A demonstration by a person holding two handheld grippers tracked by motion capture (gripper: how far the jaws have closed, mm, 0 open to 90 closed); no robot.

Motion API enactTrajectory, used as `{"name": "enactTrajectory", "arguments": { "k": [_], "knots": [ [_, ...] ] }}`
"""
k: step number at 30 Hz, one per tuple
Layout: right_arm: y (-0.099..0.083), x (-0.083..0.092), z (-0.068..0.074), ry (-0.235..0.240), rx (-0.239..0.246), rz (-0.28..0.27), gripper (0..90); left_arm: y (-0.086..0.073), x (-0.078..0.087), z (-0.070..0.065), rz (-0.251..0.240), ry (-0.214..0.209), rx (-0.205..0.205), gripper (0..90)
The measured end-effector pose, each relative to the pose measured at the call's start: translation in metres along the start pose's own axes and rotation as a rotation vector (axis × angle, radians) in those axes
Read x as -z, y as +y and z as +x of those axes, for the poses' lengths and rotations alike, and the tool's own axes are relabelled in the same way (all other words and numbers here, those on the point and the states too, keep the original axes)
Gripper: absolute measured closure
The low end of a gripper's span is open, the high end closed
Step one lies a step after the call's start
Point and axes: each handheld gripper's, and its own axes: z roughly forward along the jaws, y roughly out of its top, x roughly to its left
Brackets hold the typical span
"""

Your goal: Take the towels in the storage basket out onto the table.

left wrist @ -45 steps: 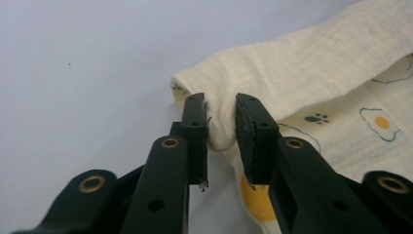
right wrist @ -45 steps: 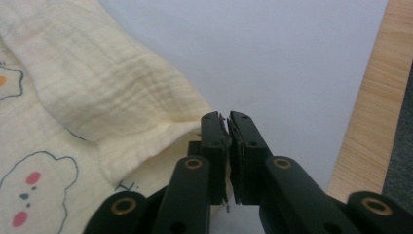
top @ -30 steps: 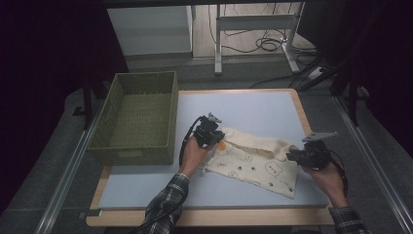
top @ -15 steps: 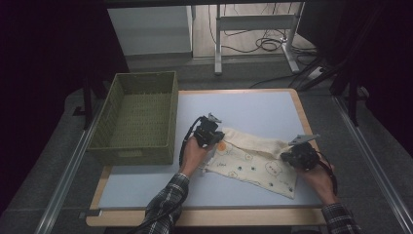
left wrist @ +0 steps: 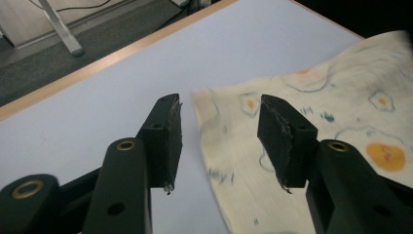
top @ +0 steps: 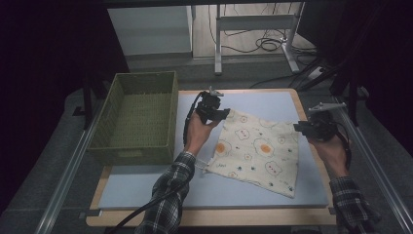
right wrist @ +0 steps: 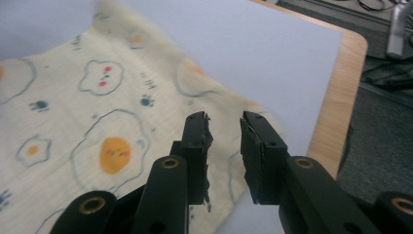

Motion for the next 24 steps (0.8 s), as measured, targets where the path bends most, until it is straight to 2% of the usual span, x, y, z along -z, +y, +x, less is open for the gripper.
{"name": "enactTrajectory", "arguments": {
  "k": [1, 4, 5, 6, 7, 8, 9, 10, 11, 13, 14, 15, 16, 18, 20, 24],
  "knots": [
    [0.000, 0.000, 0.000, 0.000, 0.000, 0.000, 71.5, 0.000, 0.000, 0.000, 0.000, 0.000, 0.000, 49.1],
    [-0.019, -0.001, 0.008, 0.038, 0.005, 0.024, 70.2, -0.022, 0.004, 0.000, 0.023, -0.040, 0.028, 47.4],
    [-0.019, -0.001, 0.008, 0.038, 0.005, 0.024, 70.2, -0.022, 0.004, 0.000, 0.023, -0.040, 0.028, 46.6],
    [-0.030, -0.001, 0.013, 0.063, 0.001, 0.037, 68.9, -0.033, 0.006, -0.002, 0.037, -0.063, 0.034, 46.3],
    [-0.030, -0.001, 0.013, 0.063, 0.001, 0.037, 68.9, -0.033, 0.006, -0.002, 0.037, -0.063, 0.034, 46.0],
    [-0.041, -0.002, 0.020, 0.085, 0.000, 0.048, 68.0, -0.045, 0.009, -0.007, 0.052, -0.082, 0.029, 45.4],
    [-0.047, -0.002, 0.024, 0.095, 0.001, 0.054, 67.7, -0.045, 0.009, -0.007, 0.052, -0.082, 0.029, 44.6],
    [-0.052, -0.002, 0.027, 0.110, -0.003, 0.061, 67.4, -0.056, 0.013, -0.012, 0.055, -0.102, 0.028, 44.6],
    [-0.052, -0.002, 0.027, 0.110, -0.003, 0.061, 67.4, -0.056, 0.013, -0.012, 0.055, -0.102, 0.028, 44.6],
    [-0.063, -0.001, 0.035, 0.134, -0.005, 0.073, 67.2, -0.067, 0.017, -0.019, 0.063, -0.124, 0.020, 44.6],
    [-0.073, 0.001, 0.043, 0.162, -0.011, 0.075, 67.1, -0.078, 0.022, -0.025, 0.070, -0.137, 0.012, 44.7],
    [-0.073, 0.001, 0.043, 0.162, -0.011, 0.075, 67.1, -0.078, 0.022, -0.025, 0.070, -0.137, 0.012, 44.8],
    [-0.084, 0.004, 0.051, 0.188, -0.012, 0.084, 67.2, -0.089, 0.027, -0.030, 0.072, -0.150, 0.001, 45.1],
    [-0.088, 0.005, 0.055, 0.191, -0.011, 0.091, 67.2, -0.095, 0.030, -0.033, 0.078, -0.154, -0.005, 45.7],
    [-0.100, 0.010, 0.066, 0.206, -0.002, 0.104, 67.6, -0.112, 0.038, -0.037, 0.084, -0.165, -0.018, 50.2],
    [-0.110, 0.016, 0.074, 0.218, 0.007, 0.108, 67.6, -0.127, 0.046, -0.039, 0.079, -0.154, -0.028, 54.5]
  ]
}}
